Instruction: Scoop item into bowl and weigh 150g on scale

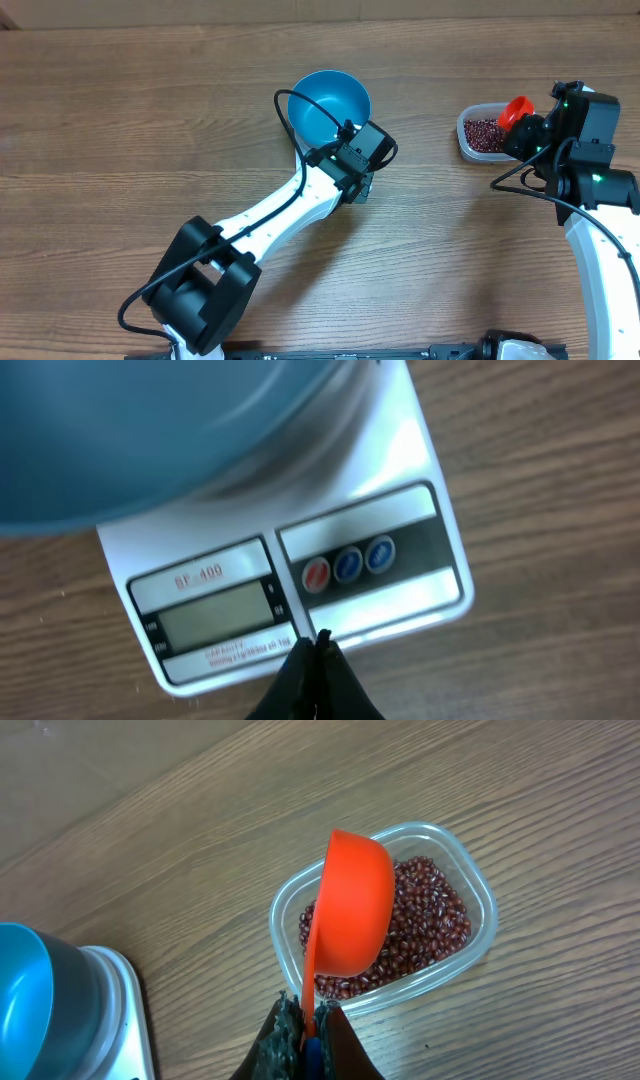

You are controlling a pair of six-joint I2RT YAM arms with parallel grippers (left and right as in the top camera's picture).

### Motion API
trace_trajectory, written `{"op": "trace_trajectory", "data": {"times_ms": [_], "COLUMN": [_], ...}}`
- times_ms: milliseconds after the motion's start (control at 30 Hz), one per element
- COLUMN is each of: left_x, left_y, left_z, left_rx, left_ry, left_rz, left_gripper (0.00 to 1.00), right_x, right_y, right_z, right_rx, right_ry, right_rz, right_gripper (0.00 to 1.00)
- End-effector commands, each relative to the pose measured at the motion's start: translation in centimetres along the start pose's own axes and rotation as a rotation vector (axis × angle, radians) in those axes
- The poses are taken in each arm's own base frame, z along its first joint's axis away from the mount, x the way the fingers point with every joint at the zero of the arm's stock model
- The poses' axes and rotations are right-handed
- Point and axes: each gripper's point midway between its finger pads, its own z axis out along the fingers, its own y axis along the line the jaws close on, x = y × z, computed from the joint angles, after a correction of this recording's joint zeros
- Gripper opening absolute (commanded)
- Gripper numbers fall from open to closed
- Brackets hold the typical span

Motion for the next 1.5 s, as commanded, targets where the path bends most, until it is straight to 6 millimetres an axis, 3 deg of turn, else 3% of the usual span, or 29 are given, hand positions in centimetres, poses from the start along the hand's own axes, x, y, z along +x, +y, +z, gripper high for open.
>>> {"op": "trace_trajectory", "data": {"times_ms": [0,533,1100,1467], "left_x": [-0.1,1.1,-0.4,0.1], "left_y": [0.6,0.5,0.8,0.0], "left_z": [1.1,4.8,5.6,5.7], "left_rx": [-0.053,-0.092,-0.078,-0.028], "left_ry": [-0.011,0.025,-0.022,0.001], "left_rz": [0.052,0.072,0.067,0.105], "left_gripper": [0.04,0.04,0.04,0.04], "right_x": [-1.4,-1.5,-1.4,-1.4], "right_y": [0.4,0.5,0.5,0.5], "right_z": [-0.7,-0.7,-0.7,-0.7], "right_rx": [-0.013,-0.014,-0.014,-0.015], "right_ry": [-0.041,-0.045,-0.044,-0.044], "right_rz": [-0.006,-0.006,-0.006,-0.006], "right_gripper": [0.04,0.04,0.04,0.04]}}
